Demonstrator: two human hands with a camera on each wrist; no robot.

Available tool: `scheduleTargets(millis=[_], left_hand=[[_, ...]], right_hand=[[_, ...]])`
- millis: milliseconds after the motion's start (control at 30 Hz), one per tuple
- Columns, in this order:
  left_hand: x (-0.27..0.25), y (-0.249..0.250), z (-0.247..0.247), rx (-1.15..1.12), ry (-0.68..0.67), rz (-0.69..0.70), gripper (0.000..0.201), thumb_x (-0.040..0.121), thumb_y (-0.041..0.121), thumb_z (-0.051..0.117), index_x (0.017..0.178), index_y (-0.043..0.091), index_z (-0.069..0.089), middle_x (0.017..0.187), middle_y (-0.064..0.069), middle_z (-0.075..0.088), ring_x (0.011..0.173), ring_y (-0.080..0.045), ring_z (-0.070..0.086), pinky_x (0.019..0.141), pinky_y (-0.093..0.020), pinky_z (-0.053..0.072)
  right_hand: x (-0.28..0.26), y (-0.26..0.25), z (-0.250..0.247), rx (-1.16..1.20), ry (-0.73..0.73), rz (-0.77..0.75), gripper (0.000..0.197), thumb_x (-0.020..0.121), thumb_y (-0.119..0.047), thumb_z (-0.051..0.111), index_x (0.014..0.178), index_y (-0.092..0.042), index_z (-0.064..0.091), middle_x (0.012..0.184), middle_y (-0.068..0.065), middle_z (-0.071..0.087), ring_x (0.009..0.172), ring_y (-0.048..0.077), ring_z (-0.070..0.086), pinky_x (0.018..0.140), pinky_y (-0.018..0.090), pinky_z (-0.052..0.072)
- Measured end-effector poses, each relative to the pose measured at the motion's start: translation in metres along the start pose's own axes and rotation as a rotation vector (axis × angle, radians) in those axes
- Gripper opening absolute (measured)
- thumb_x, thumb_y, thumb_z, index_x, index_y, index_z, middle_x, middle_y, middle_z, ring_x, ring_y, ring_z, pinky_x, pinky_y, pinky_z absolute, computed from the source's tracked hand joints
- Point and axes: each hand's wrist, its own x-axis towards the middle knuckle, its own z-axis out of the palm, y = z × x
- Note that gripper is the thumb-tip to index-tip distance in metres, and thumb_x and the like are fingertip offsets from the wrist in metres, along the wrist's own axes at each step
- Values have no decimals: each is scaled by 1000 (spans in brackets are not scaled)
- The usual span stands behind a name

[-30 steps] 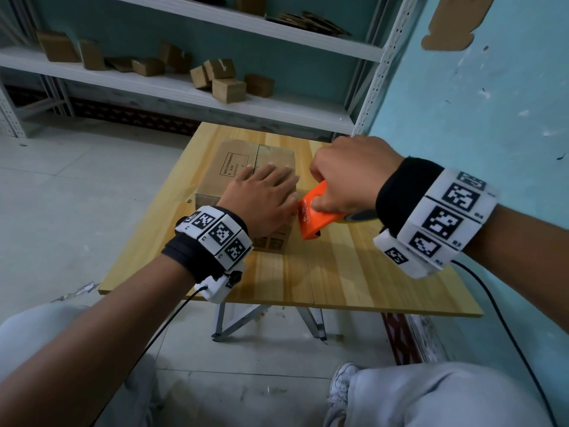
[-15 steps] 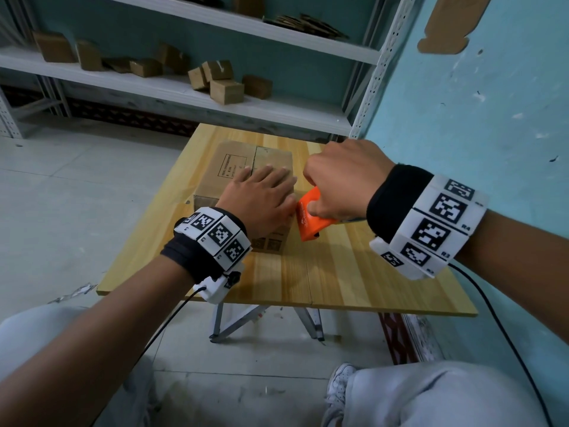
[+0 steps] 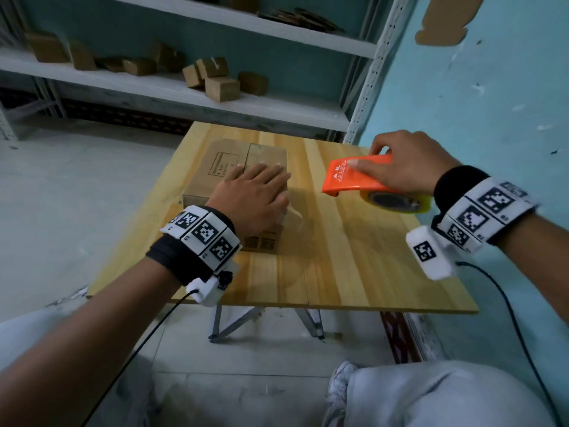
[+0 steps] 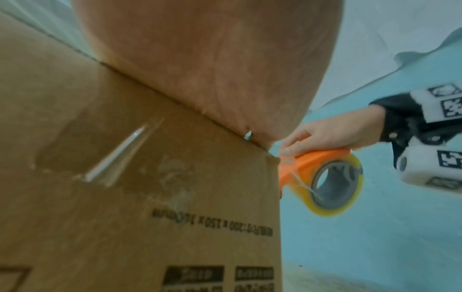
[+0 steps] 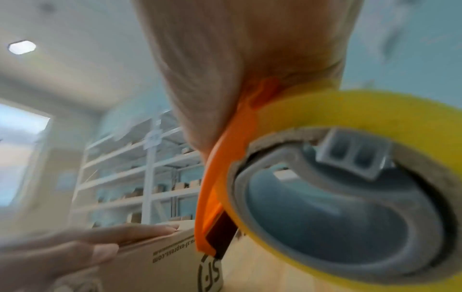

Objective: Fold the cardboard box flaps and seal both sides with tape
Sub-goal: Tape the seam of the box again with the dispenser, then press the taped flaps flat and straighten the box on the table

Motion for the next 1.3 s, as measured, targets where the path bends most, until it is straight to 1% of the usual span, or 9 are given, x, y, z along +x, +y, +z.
scheduleTargets(millis=[133,267,433,633,833,1000,1067,1167,1300], left_hand=[[-6,5,-14,131,-53,64,77,82,48,-5,141,16,33,156,-10,12,145,-31,12,117,-51,16],[-7,8,-18,181,-82,62,73,83,42,-1,143,14,30,157,-14,9,146,-35,9,117,-52,16],[-2,9,-14,166,-50,76,69,86,42,3,139,14,36,154,-12,18,145,-35,13,116,-52,18],[7,8,-6,-8,-21,40,64,89,47,4,133,18,39,151,-4,26,144,-28,16,117,-51,15],[22,11,0,-219,37,-14,54,91,49,16,126,21,46,140,-2,39,134,-22,33,114,-48,22],[22,20,-8,-437,102,-94,42,100,41,30,137,23,44,148,-3,23,137,-22,26,109,-41,29],[19,22,-16,-556,147,-123,46,100,39,35,144,26,34,155,3,12,142,-22,17,111,-42,27],[12,19,-31,-666,209,-127,49,100,37,39,147,30,26,159,9,2,147,-19,2,116,-43,18],[-5,-2,-48,-866,303,-200,47,102,35,36,148,30,27,159,11,10,146,-11,9,118,-40,16]], right_hand=[[8,15,35,347,-85,161,36,95,-55,49,102,-21,57,107,2,55,96,23,54,78,30,39],[9,17,59,514,-138,216,26,95,-31,48,120,-20,48,111,10,62,94,26,61,79,36,48],[9,5,85,295,-116,125,42,95,-24,52,133,-18,35,115,14,61,88,30,60,74,37,52],[17,7,114,80,-86,129,46,96,-27,55,136,-16,34,119,14,61,88,29,60,65,32,43],[27,7,114,51,-84,134,45,94,-30,60,132,-18,39,119,13,61,95,30,63,77,42,54],[27,5,102,35,-53,164,51,94,-43,55,136,-18,43,133,14,52,120,33,48,97,44,45],[24,-1,92,160,31,158,54,96,-43,51,142,-18,39,142,14,42,131,34,36,105,44,35],[15,-18,74,511,169,93,47,99,-40,47,141,-20,40,145,6,42,134,23,36,106,35,32],[-2,-51,59,1034,132,40,40,104,-39,37,139,-21,45,131,-9,50,122,4,44,94,15,35]])
